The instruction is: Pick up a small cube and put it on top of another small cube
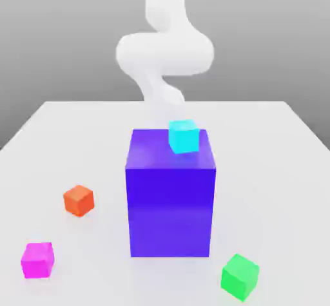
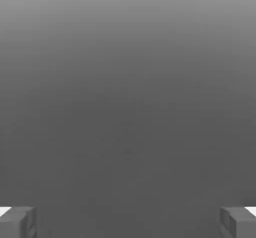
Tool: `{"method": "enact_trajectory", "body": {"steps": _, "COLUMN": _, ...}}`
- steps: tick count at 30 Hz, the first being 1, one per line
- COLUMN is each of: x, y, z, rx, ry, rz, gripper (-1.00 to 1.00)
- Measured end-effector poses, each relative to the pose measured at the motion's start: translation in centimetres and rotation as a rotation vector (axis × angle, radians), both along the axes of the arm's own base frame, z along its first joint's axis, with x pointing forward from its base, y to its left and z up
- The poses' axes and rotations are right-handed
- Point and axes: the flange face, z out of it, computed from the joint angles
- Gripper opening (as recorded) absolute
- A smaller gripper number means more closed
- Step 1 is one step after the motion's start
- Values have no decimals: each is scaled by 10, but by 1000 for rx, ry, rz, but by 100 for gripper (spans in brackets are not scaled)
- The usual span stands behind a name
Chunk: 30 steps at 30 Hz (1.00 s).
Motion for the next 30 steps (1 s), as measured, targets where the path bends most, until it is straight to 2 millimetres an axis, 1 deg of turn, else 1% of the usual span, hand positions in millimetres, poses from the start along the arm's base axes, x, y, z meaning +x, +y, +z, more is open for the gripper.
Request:
{"method": "enact_trajectory", "body": {"steps": 3, "x": 36, "y": -27, "z": -49, "rx": 2, "ry": 85, "rz": 18, "gripper": 0}}
{"method": "enact_trajectory", "body": {"steps": 7, "x": 71, "y": -61, "z": -118, "rx": 5, "ry": 190, "rz": 36, "gripper": 0}}
{"method": "enact_trajectory", "body": {"steps": 11, "x": 91, "y": -96, "z": -192, "rx": 6, "ry": 293, "rz": 47, "gripper": 0}}
{"method": "enact_trajectory", "body": {"steps": 14, "x": 98, "y": -122, "z": -248, "rx": 4, "ry": 370, "rz": 52, "gripper": 0}}
{"method": "enact_trajectory", "body": {"steps": 16, "x": 97, "y": -139, "z": -286, "rx": 1, "ry": 422, "rz": 54, "gripper": 0}}
{"method": "enact_trajectory", "body": {"steps": 19, "x": 87, "y": -170, "z": -341, "rx": -2, "ry": 500, "rz": 44, "gripper": 0}}
{"method": "enact_trajectory", "body": {"steps": 23, "x": 66, "y": -200, "z": -411, "rx": -16, "ry": 607, "rz": 51, "gripper": 0}}
{"method": "enact_trajectory", "body": {"steps": 26, "x": 42, "y": -221, "z": -460, "rx": -30, "ry": 690, "rz": 56, "gripper": 0}}
{"method": "enact_trajectory", "body": {"steps": 28, "x": 33, "y": -229, "z": -488, "rx": -38, "ry": 719, "rz": 58, "gripper": 0}}
{"method": "enact_trajectory", "body": {"steps": 30, "x": 31, "y": -231, "z": -515, "rx": -40, "ry": 727, "rz": 58, "gripper": 0}}
